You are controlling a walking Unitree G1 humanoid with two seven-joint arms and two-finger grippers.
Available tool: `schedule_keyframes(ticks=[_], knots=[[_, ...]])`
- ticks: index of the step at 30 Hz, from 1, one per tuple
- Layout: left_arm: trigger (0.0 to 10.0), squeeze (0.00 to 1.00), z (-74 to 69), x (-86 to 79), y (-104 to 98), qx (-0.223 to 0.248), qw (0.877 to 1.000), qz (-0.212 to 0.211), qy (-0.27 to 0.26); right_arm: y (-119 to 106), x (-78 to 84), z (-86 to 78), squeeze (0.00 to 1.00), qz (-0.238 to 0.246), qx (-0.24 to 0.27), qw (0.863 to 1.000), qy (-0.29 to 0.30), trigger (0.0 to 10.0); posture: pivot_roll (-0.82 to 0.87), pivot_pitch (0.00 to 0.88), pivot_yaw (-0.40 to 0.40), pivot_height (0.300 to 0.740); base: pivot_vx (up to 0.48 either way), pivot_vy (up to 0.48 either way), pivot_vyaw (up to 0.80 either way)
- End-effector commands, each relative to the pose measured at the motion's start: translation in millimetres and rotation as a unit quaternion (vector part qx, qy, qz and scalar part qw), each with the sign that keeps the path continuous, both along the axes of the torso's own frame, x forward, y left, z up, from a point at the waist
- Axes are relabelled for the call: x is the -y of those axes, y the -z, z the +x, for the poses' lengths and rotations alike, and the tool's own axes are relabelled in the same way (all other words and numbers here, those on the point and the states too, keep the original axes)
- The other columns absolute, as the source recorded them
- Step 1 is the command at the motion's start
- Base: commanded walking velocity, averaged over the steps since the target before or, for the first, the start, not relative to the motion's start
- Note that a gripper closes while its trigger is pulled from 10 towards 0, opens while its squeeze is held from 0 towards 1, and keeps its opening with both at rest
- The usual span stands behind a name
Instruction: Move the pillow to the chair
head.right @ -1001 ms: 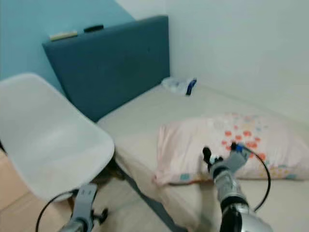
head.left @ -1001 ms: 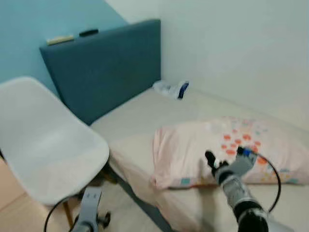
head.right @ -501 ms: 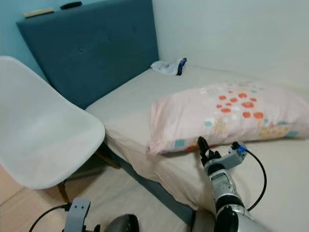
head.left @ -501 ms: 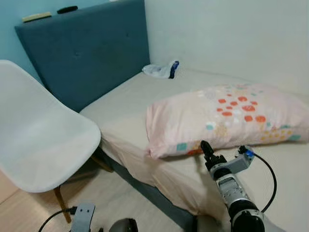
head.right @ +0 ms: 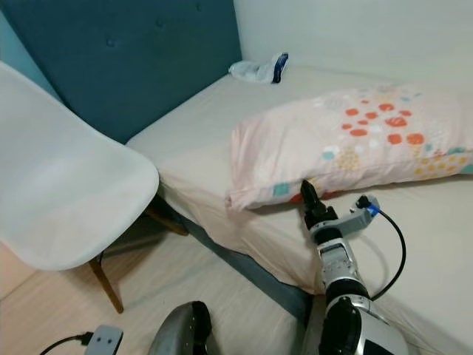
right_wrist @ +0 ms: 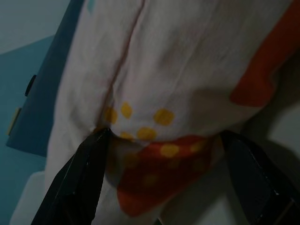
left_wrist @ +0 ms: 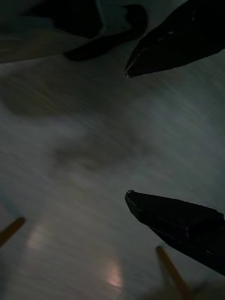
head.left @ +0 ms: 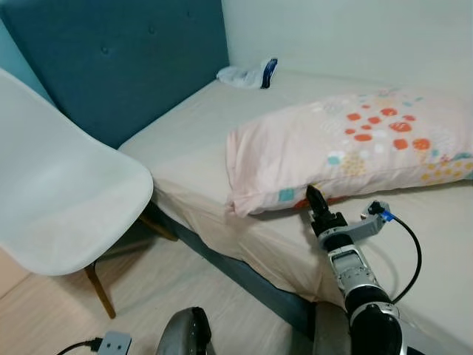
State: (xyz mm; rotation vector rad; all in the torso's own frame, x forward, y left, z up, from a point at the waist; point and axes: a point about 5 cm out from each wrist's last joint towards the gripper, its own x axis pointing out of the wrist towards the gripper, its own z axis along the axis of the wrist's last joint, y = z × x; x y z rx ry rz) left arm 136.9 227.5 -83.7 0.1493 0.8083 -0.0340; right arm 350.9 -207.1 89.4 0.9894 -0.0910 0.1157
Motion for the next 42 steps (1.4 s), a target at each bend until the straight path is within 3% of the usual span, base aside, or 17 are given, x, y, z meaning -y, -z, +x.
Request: schedule_keyframes(ticks=[1, 5, 10, 11, 14, 18, 21, 25, 27, 29, 34, 37, 38, 41, 42], knots=[[10.0, 0.00, -6.4, -9.9, -1.6, 0.000, 1.000, 0.012, 0.007, -10.4, -5.0, 6.6, 0.00, 0.008, 0.017, 1.000, -0.004, 10.0, 0.14, 0.231, 0.166, 0.470, 0.000, 0.000, 0.00], [10.0, 0.00, -15.7, -11.3, -0.1, -0.005, 1.000, 0.011, 0.011, -20.0, 2.7, 11.8, 0.00, 0.015, 0.021, 0.999, 0.023, 10.0, 0.15, 0.248, 0.172, 0.455, 0.000, 0.000, 0.00], [10.0, 0.00, -28.2, -8.4, 2.4, -0.012, 1.000, 0.008, 0.024, -41.9, 10.6, 19.8, 0.00, 0.018, 0.061, 0.998, 0.031, 10.0, 0.15, 0.284, 0.176, 0.435, 0.000, 0.000, 0.00], [10.0, 0.00, -32.0, -6.5, 3.4, -0.014, 1.000, 0.005, 0.027, -57.7, 6.6, 23.7, 0.00, 0.014, 0.108, 0.994, 0.001, 10.0, 0.15, 0.293, 0.175, 0.425, 0.000, 0.000, 0.00], [10.0, 0.00, -36.4, -3.3, 4.6, -0.015, 0.999, 0.002, 0.029, -71.8, -5.9, 22.8, 0.00, -0.014, 0.167, 0.984, -0.062, 10.0, 0.14, 0.308, 0.168, 0.410, 0.000, 0.000, 0.00], [10.0, 0.00, -39.2, -0.7, 5.4, -0.017, 0.999, -0.001, 0.030, -80.2, -17.3, 15.7, 0.00, -0.034, 0.213, 0.970, -0.112, 10.0, 0.13, 0.315, 0.161, 0.395, 0.000, 0.000, 0.00], [10.0, 0.00, -40.3, 1.5, 6.7, -0.022, 0.999, -0.003, 0.031, -84.4, -14.8, 8.4, 0.00, -0.034, 0.234, 0.966, -0.110, 10.0, 0.12, 0.317, 0.161, 0.386, 0.000, 0.000, 0.00], [10.0, 0.00, -41.7, 3.6, 7.5, -0.025, 0.999, -0.005, 0.031, -83.0, 2.7, 10.3, 0.00, -0.018, 0.206, 0.977, -0.049, 10.0, 0.11, 0.319, 0.164, 0.381, 0.000, 0.000, 0.00], [10.0, 0.00, -43.7, 5.5, 7.8, -0.027, 0.999, -0.008, 0.037, -77.1, 20.5, 17.4, 0.00, 0.008, 0.146, 0.989, 0.019, 10.0, 0.11, 0.319, 0.171, 0.381, 0.000, 0.000, 0.00], [10.0, 0.00, -44.1, 5.9, 7.9, -0.027, 0.999, -0.009, 0.037, -76.2, 22.7, 18.2, 0.00, 0.013, 0.137, 0.990, 0.026, 10.0, 0.11, 0.319, 0.171, 0.381, 0.000, 0.000, 0.00], [10.0, 0.00, -46.4, 5.1, 7.7, -0.028, 0.999, -0.008, 0.039, -73.7, 32.7, 27.7, 0.00, 0.027, 0.047, 0.996, 0.067, 10.0, 0.13, 0.321, 0.180, 0.381, 0.000, 0.000, 0.00], [10.0, 0.00, -48.1, 5.2, 7.6, -0.027, 0.999, -0.009, 0.040, -78.5, 33.9, 30.1, 0.00, 0.028, 0.051, 0.996, 0.066, 10.0, 0.14, 0.322, 0.183, 0.381, 0.000, 0.000, 0.00], [10.0, 0.00, -51.3, 5.8, 7.8, -0.028, 0.999, -0.011, 0.040, -91.5, 34.5, 32.8, 0.00, 0.033, 0.087, 0.994, 0.058, 10.0, 0.15, 0.324, 0.187, 0.381, 0.000, 0.000, 0.00], [10.0, 0.00, -54.6, 6.5, 8.3, -0.031, 0.999, -0.011, 0.043, -100.5, 34.9, 35.5, 0.00, 0.034, 0.102, 0.993, 0.055, 10.0, 0.15, 0.325, 0.187, 0.381, 0.000, 0.000, 0.00], [10.0, 0.00, -56.3, 6.8, 8.6, -0.033, 0.998, -0.012, 0.044, -108.3, 33.9, 39.7, 0.00, 0.021, 0.101, 0.993, 0.055, 8.9, 0.14, 0.328, 0.186, 0.381, 0.000, 0.000, 0.00]])
